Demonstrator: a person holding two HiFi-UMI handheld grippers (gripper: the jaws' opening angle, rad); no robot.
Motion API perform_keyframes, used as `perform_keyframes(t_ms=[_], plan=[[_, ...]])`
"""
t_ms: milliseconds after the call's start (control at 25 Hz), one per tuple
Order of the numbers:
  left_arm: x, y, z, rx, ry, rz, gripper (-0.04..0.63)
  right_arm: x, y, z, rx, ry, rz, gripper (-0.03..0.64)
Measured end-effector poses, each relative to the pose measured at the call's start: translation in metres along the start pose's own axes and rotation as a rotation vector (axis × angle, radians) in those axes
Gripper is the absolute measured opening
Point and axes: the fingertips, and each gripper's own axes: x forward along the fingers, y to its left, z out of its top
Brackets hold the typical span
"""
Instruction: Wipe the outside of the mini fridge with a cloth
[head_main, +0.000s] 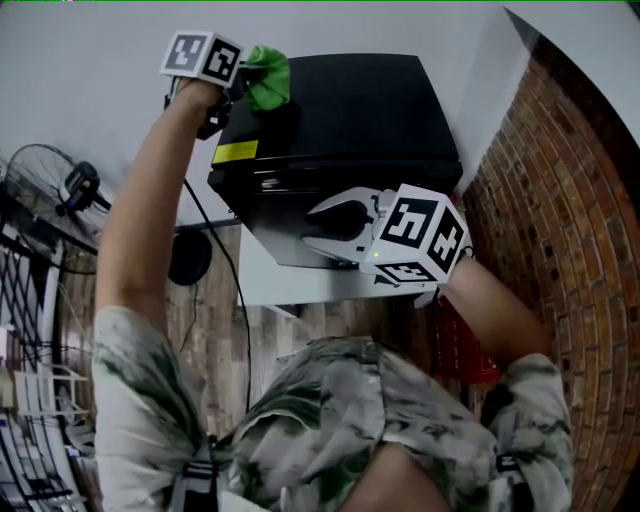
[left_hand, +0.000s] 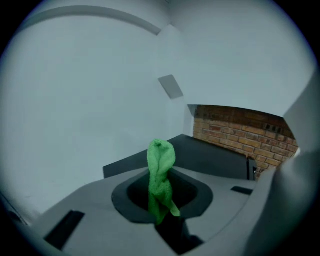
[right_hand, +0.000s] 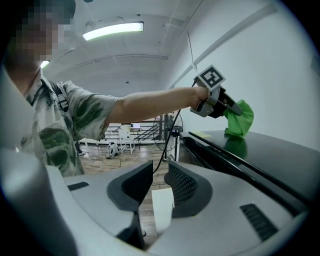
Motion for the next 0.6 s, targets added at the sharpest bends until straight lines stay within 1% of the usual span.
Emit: perform_keyframes(t_ms=[160,240,440,520,600], plan=[[0.027,-0.057,0.041,0.047,-0.056,-0.099,0.078,-0.01,-0.002,-0.006,0.018,-0.004,-0.021,0.117],[0.044,-0.087,0.06,0.055,-0.076,-0.16,0.078,-0.016,-0.005,-0.01,0.026,-0.001,-0.033,0.117],[0.091,-0.162,0.098,0.02,-0.113,-0.322,0.078,-0.037,-0.012,-0.023,0.063,-0.003,-0.084,0.117],[0.109,-0.185,0.107,0.009,-0.117,-0.361,0.078,-0.045,-0.015,-0.027,0.075,-0.006,-0.105,0.117],[0.127,-0.2,0.113,0.005,-0.113,-0.377,0.078,-0.053,-0.017,-0.03,0.083,-0.005,-0.123,0.117]])
